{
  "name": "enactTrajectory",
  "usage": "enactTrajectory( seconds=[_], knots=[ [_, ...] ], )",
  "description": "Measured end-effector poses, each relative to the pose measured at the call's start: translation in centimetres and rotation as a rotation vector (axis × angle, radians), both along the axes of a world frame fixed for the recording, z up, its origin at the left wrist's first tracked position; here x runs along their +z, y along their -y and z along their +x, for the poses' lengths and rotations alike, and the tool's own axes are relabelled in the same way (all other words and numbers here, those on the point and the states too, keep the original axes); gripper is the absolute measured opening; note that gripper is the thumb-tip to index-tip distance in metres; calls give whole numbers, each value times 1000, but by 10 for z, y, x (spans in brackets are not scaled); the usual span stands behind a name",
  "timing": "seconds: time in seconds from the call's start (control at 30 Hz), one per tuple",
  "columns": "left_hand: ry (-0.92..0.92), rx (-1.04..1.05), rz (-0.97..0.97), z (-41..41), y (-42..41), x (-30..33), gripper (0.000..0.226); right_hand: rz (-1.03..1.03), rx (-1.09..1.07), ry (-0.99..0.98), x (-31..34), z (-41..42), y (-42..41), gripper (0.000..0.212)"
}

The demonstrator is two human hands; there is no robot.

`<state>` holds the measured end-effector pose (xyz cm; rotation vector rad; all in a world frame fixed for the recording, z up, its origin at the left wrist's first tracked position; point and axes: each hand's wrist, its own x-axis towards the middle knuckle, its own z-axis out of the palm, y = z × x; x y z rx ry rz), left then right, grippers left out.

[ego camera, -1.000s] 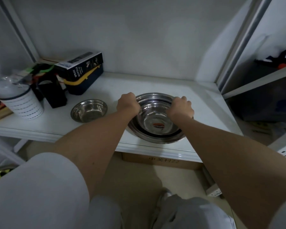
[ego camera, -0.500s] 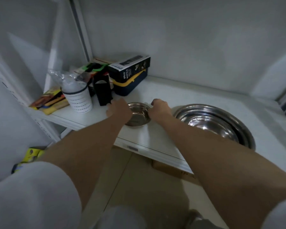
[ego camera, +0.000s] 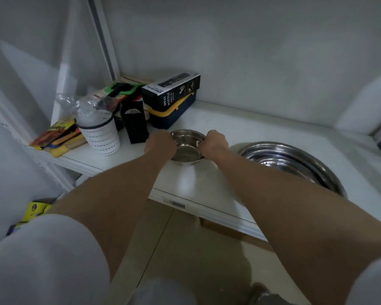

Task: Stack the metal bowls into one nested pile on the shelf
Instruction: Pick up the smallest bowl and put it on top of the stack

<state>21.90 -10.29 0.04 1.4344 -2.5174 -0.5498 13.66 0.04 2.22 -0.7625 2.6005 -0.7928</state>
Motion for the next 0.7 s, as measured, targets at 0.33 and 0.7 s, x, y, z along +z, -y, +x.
enactTrajectory(
  seconds=[0.33, 0.7],
  knots=[
    [-245, -147, 34, -73, -95, 62, 32, -51, -260, -84, 65, -51, -112, 32],
    [-66, -375, 129, -105, -187, 27, 10, 102, -376, -19, 28, -73, -225, 13]
  ],
)
